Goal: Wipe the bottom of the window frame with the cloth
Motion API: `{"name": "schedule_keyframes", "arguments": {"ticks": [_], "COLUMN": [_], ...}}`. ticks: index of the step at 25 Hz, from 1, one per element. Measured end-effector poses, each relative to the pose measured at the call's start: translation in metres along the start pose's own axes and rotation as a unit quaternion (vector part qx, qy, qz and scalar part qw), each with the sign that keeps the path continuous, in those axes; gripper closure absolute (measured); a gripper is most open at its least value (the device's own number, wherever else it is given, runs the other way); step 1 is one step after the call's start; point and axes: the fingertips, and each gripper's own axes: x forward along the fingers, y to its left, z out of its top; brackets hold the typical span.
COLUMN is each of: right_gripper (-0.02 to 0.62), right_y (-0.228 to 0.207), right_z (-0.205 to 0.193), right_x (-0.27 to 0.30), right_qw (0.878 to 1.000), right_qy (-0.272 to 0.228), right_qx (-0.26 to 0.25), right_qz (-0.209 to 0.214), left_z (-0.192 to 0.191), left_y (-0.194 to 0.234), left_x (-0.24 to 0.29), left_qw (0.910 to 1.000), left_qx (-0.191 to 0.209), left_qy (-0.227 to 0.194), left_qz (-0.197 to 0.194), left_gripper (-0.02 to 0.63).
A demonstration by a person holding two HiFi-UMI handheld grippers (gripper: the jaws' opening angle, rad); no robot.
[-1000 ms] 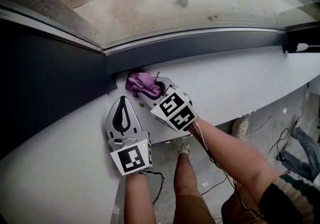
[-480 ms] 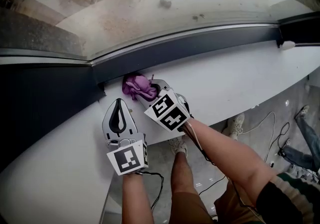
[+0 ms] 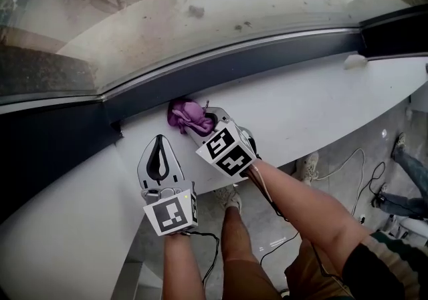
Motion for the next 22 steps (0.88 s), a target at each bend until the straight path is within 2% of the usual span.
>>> {"name": "schedule_keyframes", "arguments": {"ticks": [13,22], "right_gripper": [0.451,0.451], "right_y": [-0.069,-0.157], "right_z": [-0.027,-0.065], "right_x": [-0.056,-0.128], "right_qw": [0.999,0.998], "right_qy": [0.009,-0.006], "right_qx": [0.016,0.027], "right_qz": [-0.032,-0.062], "left_z": [0.017,0.037], "left_y": [-0.071,-0.176], "left_x": [0.028,0.059], "left_qw": [0.9997,0.9986], "left_qx": [0.008,0.022], "left_qy": [0.004,-0.007], "left_qz": [-0.025,-0.048], "left_gripper": [0.603,0.603]}}
